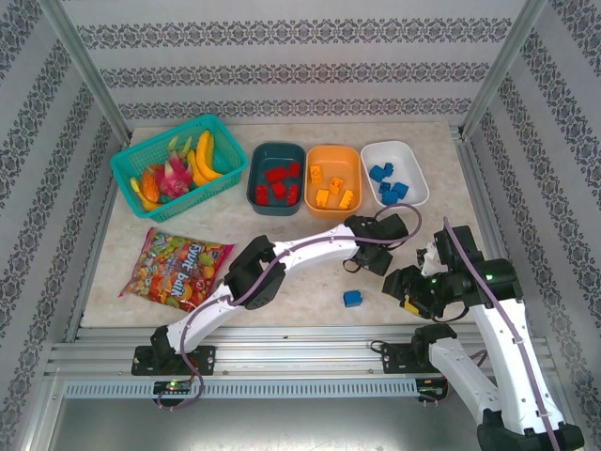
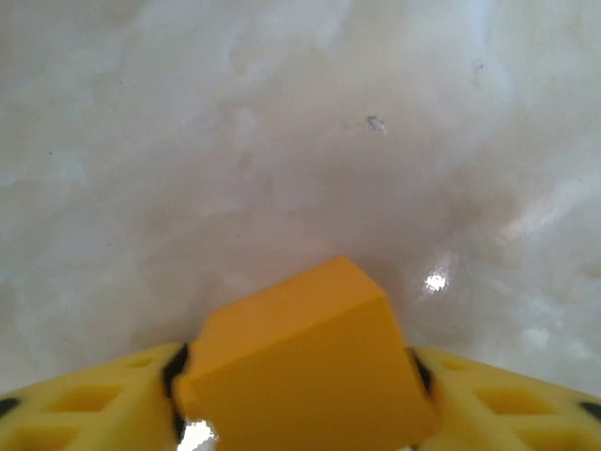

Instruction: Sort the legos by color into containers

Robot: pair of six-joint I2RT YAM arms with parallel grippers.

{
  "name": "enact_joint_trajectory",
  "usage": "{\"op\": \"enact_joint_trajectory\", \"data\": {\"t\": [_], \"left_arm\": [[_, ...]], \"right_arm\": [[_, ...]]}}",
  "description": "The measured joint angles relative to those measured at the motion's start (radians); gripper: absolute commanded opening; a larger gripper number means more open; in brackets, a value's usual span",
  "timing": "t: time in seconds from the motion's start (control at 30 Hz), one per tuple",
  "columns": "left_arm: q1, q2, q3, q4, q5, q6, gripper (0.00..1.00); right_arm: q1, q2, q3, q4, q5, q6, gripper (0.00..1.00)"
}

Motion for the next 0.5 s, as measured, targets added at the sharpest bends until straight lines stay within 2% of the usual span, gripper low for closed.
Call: {"op": "enact_joint_trajectory", "data": {"t": [0.13,0.37,0.5], "left_arm": [[-0.003,0.001,0.011,0.000,-0.006,0.000,0.43],[0.010,-0.005,0.031,-0.003,-0.012,-0.011,0.42],[0.059,-0.043,0.031,-0.004,0.001,-0.023,0.41]], "right_arm": [[0.000,-0.006,0.000,-0.005,-0.002,-0.004,0.58],[0.000,-0.014,0.000,-0.006,-0.017,-0.016,0.58],[0.000,-0.009,0.000,0.002,-0.026,-0.025,0.57]]}}
